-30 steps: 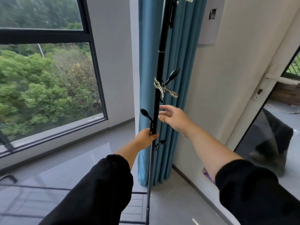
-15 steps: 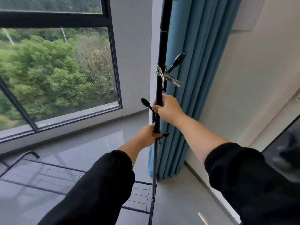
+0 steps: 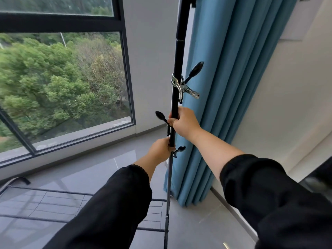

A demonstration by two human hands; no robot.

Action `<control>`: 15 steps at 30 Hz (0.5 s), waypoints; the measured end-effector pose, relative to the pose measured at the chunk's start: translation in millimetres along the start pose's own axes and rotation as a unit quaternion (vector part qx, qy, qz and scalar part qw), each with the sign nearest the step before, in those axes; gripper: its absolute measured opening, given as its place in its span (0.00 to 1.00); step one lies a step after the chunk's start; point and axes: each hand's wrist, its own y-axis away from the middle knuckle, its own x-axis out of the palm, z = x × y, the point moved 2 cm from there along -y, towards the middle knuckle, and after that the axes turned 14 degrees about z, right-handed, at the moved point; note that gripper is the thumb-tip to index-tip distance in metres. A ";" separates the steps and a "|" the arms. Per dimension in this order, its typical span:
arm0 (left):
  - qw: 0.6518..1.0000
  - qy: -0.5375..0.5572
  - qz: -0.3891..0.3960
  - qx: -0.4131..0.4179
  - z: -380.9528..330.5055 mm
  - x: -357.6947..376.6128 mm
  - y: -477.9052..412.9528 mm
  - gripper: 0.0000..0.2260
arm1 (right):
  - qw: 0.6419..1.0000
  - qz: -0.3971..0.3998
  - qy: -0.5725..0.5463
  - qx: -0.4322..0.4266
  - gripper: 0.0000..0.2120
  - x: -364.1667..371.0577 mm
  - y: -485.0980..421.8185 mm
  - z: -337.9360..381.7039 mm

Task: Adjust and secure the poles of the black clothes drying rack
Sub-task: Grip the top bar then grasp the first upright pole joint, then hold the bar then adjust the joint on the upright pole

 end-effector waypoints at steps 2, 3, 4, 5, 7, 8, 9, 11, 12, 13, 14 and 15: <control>0.999 -0.027 -0.015 -0.020 3.2 -10.8 -9.2 0.08 | 1.000 -0.004 0.002 0.008 0.02 0.4 -15.4 -0.1; 0.999 -0.030 -0.022 -0.029 6.0 -15.6 -13.2 0.09 | 1.000 -0.004 0.002 0.011 0.02 0.1 -21.1 -1.0; 0.999 -0.017 -0.024 -0.034 8.5 -21.9 -17.5 0.09 | 1.000 -0.003 0.001 0.016 0.03 -2.0 -26.8 -1.6; 0.999 0.003 -0.021 -0.034 11.0 -26.2 -20.8 0.09 | 1.000 -0.001 0.002 0.022 0.04 -4.5 -29.8 -3.5; 0.999 0.025 -0.018 -0.021 10.7 -37.6 -25.7 0.09 | 0.999 0.003 0.001 0.032 0.08 -13.2 -32.0 -5.7; 0.999 0.027 -0.024 -0.013 7.4 -44.4 -27.0 0.09 | 0.999 0.006 -0.007 0.036 0.07 -18.5 -32.2 -7.6; 0.999 0.031 -0.030 -0.003 2.0 -50.9 -26.5 0.08 | 0.999 0.010 -0.017 0.043 0.03 -23.6 -30.7 -9.5; 0.998 0.034 -0.044 0.020 -14.7 -61.7 -21.8 0.07 | 0.997 0.014 -0.033 0.061 0.06 -35.9 -25.8 -14.1; 0.998 0.032 -0.047 0.026 -20.1 -65.4 -20.2 0.07 | 0.996 0.021 -0.050 0.071 0.09 -39.0 -25.4 -17.5; 0.998 0.029 -0.051 0.036 -28.4 -69.1 -16.9 0.08 | 0.994 0.025 -0.075 0.079 0.10 -43.4 -23.1 -18.5; 0.997 0.026 -0.060 0.046 -38.1 -71.8 -11.4 0.07 | 0.991 0.024 -0.106 0.082 0.09 -48.7 -19.0 -18.8; 0.995 0.028 -0.073 0.055 -47.2 -74.2 -4.9 0.06 | 0.987 0.020 -0.137 0.086 0.08 -54.7 -13.8 -17.7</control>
